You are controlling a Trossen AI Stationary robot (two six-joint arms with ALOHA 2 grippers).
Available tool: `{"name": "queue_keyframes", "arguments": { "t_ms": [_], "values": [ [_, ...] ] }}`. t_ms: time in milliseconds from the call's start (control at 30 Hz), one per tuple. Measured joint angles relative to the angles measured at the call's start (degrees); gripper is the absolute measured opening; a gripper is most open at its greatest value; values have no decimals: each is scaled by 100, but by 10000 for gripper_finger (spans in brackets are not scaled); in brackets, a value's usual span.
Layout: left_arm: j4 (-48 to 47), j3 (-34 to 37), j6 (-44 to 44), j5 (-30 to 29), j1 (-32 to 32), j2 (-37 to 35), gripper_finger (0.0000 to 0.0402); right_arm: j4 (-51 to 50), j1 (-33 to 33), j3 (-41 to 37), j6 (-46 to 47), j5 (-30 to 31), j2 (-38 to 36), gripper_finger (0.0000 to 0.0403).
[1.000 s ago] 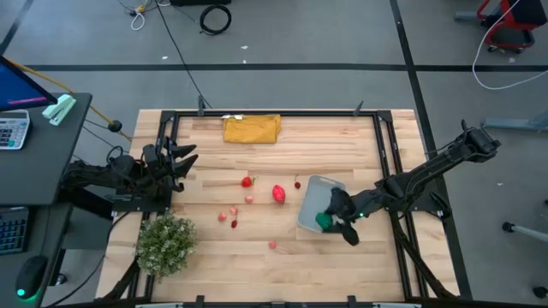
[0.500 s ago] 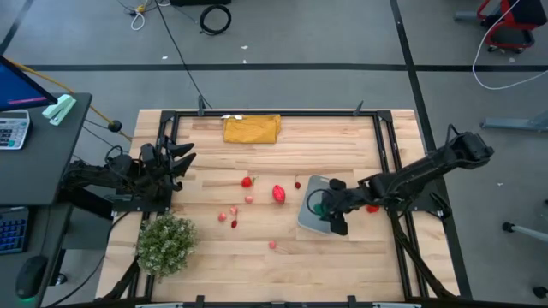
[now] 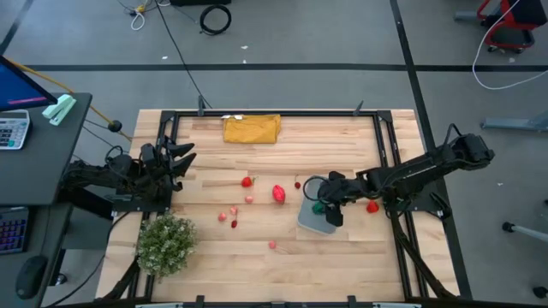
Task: Pick and placing Produce into tupperware
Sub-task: Put the red strawberry into the gray bin
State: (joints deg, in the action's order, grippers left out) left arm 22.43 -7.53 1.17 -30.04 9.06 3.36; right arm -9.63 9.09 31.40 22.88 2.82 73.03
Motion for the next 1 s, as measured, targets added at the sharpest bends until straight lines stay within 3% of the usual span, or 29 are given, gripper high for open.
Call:
{"name": "queue_keyframes", "arguments": {
  "t_ms": [433, 667, 833, 1000],
  "values": [
    [-15, 0, -48, 2, 0, 0, 172, -66, -382, 17, 325, -5, -105, 283],
    [-14, 0, -44, 1, 0, 0, 172, -233, -373, 487, 436, -121, -565, 270],
    [-8, 0, -44, 1, 0, 0, 172, -1139, -278, 985, 617, -167, -938, 262],
    [-6, 0, -42, 1, 0, 2, 172, -2471, 64, 1217, 1698, -183, -1192, 253]
  ]
}}
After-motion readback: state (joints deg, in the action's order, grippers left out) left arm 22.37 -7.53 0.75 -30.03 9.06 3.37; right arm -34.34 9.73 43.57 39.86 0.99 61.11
